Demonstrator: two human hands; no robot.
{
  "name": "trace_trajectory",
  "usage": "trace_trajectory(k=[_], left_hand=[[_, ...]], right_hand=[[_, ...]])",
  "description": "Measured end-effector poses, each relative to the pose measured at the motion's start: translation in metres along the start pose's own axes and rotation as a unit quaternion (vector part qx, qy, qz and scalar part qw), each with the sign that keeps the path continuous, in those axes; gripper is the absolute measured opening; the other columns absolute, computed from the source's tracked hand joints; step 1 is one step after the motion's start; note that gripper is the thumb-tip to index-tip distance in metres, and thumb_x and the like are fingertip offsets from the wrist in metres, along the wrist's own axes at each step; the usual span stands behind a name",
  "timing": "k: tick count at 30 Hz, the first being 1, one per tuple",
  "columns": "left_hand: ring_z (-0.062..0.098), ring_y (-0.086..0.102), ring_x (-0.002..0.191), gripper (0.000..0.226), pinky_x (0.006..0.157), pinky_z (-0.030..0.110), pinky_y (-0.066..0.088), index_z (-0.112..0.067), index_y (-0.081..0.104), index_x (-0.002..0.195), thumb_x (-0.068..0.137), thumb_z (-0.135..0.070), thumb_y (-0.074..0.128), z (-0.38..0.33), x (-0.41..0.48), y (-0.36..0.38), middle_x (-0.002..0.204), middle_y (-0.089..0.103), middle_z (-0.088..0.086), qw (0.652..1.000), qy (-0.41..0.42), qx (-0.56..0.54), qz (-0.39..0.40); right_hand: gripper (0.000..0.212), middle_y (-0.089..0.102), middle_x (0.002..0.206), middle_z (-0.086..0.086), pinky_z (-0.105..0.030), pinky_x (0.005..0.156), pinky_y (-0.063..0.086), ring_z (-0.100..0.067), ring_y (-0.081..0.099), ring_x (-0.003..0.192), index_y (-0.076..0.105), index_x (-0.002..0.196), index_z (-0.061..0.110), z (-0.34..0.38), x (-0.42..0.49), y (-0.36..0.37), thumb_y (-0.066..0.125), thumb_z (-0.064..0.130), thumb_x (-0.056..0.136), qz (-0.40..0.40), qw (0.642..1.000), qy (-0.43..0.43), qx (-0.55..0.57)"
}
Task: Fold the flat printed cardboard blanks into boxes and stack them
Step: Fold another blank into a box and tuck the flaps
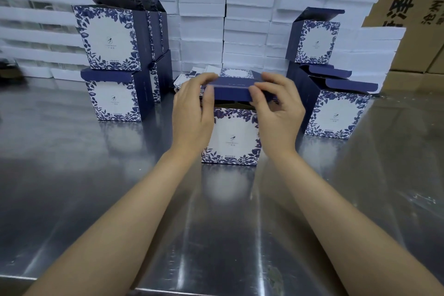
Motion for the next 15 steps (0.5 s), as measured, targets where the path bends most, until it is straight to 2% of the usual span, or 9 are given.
trace_trajectory(k=[2,5,8,10,12,15], left_hand=[[0.013,0.053,0.106,0.026,0.097,0.044,0.042,-0.012,0.063,0.11,0.1,-0.02,0.04,0.005,-0.002,-0.001,0.109,0.063,-0.006,1.0,-0.025,-0.018,-0.003],[0.01,0.052,0.101,0.023,0.095,0.036,0.043,-0.009,0.065,0.097,0.097,-0.014,0.043,0.015,-0.005,0.001,0.1,0.063,-0.009,0.999,-0.029,-0.032,0.033],[0.013,0.053,0.105,0.021,0.095,0.02,0.039,-0.008,0.065,0.099,0.096,-0.012,0.045,0.021,-0.007,0.006,0.103,0.062,-0.009,0.995,-0.012,-0.042,0.085],[0.012,0.051,0.107,0.021,0.095,0.014,0.035,-0.008,0.065,0.101,0.096,-0.012,0.045,0.022,-0.007,0.008,0.106,0.062,-0.008,0.995,0.002,-0.031,0.093],[0.007,0.049,0.108,0.022,0.095,0.014,0.034,-0.008,0.064,0.101,0.097,-0.01,0.043,0.022,-0.006,0.008,0.109,0.062,-0.004,0.995,-0.006,-0.03,0.091],[0.004,0.046,0.113,0.025,0.1,0.017,0.034,-0.005,0.063,0.101,0.098,-0.005,0.038,0.027,-0.006,0.006,0.119,0.056,0.0,0.996,-0.055,-0.052,0.053]], right_hand=[[0.006,0.063,0.104,0.002,-0.027,0.073,0.053,-0.005,0.059,0.099,0.071,0.09,0.008,-0.006,0.001,-0.005,0.065,0.007,0.089,-0.034,0.999,0.025,-0.004],[0.007,0.062,0.094,0.015,-0.037,0.081,0.049,0.0,0.053,0.094,0.069,0.088,0.016,-0.018,0.004,-0.01,0.062,0.016,0.089,-0.054,0.995,0.039,-0.07],[0.016,0.064,0.089,0.024,-0.024,0.083,0.043,0.006,0.053,0.094,0.068,0.083,0.026,-0.031,0.002,-0.006,0.055,0.02,0.089,0.025,0.994,0.096,-0.056],[0.025,0.065,0.092,0.025,-0.022,0.088,0.041,0.004,0.054,0.101,0.068,0.082,0.029,-0.038,-0.003,-0.004,0.047,0.02,0.092,0.074,0.99,0.112,-0.05],[0.032,0.065,0.099,0.021,-0.028,0.096,0.041,-0.003,0.055,0.107,0.07,0.09,0.023,-0.04,-0.007,-0.005,0.038,0.02,0.096,0.1,0.989,0.09,-0.053],[0.039,0.066,0.104,0.013,-0.032,0.097,0.04,-0.008,0.057,0.105,0.07,0.102,0.014,-0.035,-0.009,-0.01,0.034,0.028,0.097,0.13,0.988,0.007,-0.083]])
Point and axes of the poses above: each hand's wrist, its own x-axis towards the middle knuckle, its own y-axis out of the palm, z = x × y, the point moved 2 cm from there along x, towards the middle knuckle
